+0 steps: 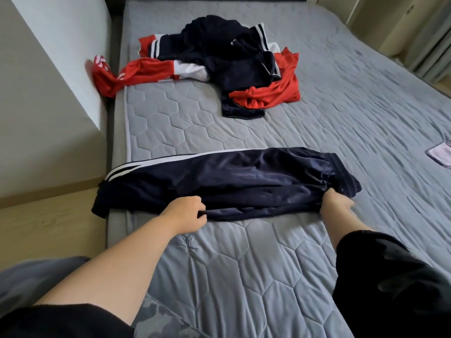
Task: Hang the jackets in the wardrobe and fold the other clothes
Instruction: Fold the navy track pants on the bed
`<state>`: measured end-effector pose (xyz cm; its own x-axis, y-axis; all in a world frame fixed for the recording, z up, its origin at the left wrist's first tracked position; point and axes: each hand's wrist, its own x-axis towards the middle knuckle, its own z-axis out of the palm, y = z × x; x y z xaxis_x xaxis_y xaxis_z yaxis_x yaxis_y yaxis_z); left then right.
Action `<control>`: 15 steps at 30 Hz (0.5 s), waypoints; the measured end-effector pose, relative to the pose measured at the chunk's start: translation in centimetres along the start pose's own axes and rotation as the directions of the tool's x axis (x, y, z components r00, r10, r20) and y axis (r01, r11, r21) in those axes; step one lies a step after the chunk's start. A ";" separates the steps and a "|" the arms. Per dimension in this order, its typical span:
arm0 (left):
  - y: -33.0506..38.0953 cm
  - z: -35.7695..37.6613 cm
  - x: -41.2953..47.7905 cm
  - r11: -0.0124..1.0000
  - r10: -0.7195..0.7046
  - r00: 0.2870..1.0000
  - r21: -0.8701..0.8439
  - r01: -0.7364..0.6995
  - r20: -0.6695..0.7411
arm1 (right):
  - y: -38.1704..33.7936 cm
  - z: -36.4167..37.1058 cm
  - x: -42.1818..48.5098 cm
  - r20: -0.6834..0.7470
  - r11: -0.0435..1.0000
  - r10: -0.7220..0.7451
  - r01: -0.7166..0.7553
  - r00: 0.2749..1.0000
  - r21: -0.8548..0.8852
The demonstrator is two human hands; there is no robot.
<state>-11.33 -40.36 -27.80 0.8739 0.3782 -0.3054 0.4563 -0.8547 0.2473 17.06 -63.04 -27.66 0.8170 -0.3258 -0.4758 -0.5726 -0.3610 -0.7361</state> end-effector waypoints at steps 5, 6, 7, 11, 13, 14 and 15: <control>-0.3 0.1 -0.4 0.988 -0.123 0.985 -0.112 0.110 -0.123 | 2.1 2.6 -4.8 -0.037 0.758 -0.548 0.477 0.836 -0.444; -0.5 0.0 -0.6 0.980 -0.176 0.976 -0.113 0.162 -0.125 | 2.9 3.5 -6.2 0.069 0.619 -0.671 0.609 0.738 -0.495; -0.7 -0.2 -0.7 0.969 -0.234 0.964 -0.104 0.222 -0.125 | 3.6 4.5 -7.8 0.164 0.493 -0.755 0.715 0.634 -0.496; -1.5 -1.0 -1.3 0.925 -0.379 0.905 -0.037 0.379 -0.194 | 5.0 7.5 -14.3 0.487 -0.063 -0.873 0.992 -0.004 -0.106; -1.9 -1.4 -1.4 0.912 -0.407 0.887 -0.035 0.409 -0.220 | 5.7 8.7 -16.4 0.686 -0.269 -0.699 0.963 -0.205 0.013; -2.2 -1.5 -1.4 0.906 -0.419 0.883 -0.023 0.424 -0.211 | 6.0 9.3 -17.0 0.771 -0.314 -0.608 0.949 -0.191 -0.012; -2.5 -1.6 -1.4 0.900 -0.428 0.882 -0.009 0.435 -0.196 | 6.2 9.8 -17.3 0.824 -0.336 -0.552 0.938 -0.126 -0.082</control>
<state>-13.48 -38.19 -26.56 0.6084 0.7692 -0.1954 0.7925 -0.6019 0.0984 0.04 -51.05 -28.70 0.2692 0.9606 0.0695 0.9535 -0.2556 -0.1596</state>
